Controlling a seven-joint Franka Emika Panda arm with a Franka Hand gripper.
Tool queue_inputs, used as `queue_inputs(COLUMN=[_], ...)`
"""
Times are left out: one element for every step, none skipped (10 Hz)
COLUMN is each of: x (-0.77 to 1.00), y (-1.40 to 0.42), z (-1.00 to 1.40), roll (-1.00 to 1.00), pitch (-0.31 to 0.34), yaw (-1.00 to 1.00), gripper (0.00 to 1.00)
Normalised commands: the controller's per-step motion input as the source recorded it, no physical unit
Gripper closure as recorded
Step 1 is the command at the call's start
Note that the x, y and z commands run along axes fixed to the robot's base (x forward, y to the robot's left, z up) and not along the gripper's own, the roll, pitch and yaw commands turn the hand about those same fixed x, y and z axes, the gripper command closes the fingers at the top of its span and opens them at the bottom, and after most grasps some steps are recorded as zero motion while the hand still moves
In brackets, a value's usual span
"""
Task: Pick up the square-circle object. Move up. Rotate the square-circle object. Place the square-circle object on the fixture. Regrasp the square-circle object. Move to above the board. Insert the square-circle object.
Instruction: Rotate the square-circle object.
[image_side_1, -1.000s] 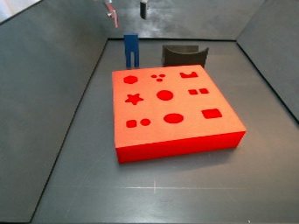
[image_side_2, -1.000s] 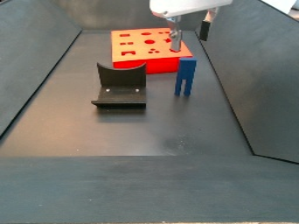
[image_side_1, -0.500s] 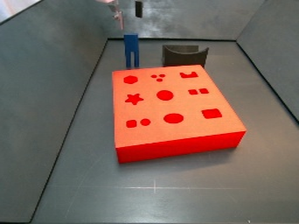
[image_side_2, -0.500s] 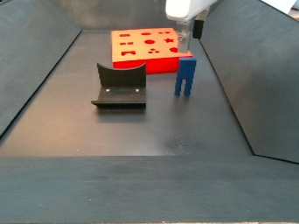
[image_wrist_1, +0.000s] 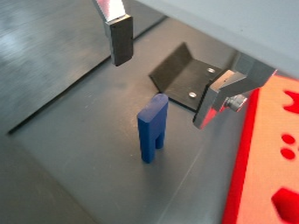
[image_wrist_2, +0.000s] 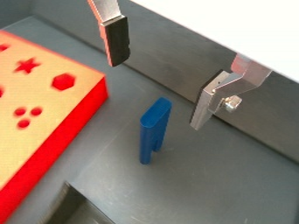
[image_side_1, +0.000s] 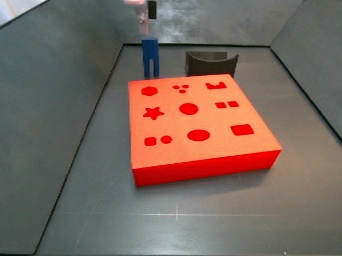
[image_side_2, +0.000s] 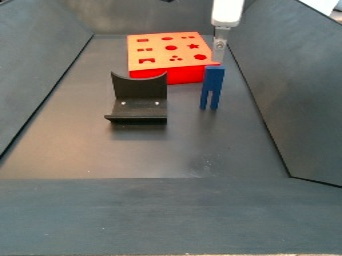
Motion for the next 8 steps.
queue_inputs(x=[0.01, 0.01, 0.01, 0.01, 0.01, 0.01, 0.01, 0.01], y=[0.00, 0.00, 0.00, 0.00, 0.00, 0.00, 0.00, 0.00], z=[0.00, -0.01, 0.00, 0.00, -0.01, 0.00, 0.00, 0.00], roll=[-0.02, -0.02, -0.02, -0.02, -0.02, -0.02, -0.02, -0.03], pitch=[0.008, 0.008, 0.008, 0.009, 0.009, 0.010, 0.010, 0.011], yaw=[1.00, 1.00, 1.00, 1.00, 1.00, 1.00, 1.00, 1.00], gripper=[0.00, 0.00, 0.00, 0.00, 0.00, 0.00, 0.00, 0.00])
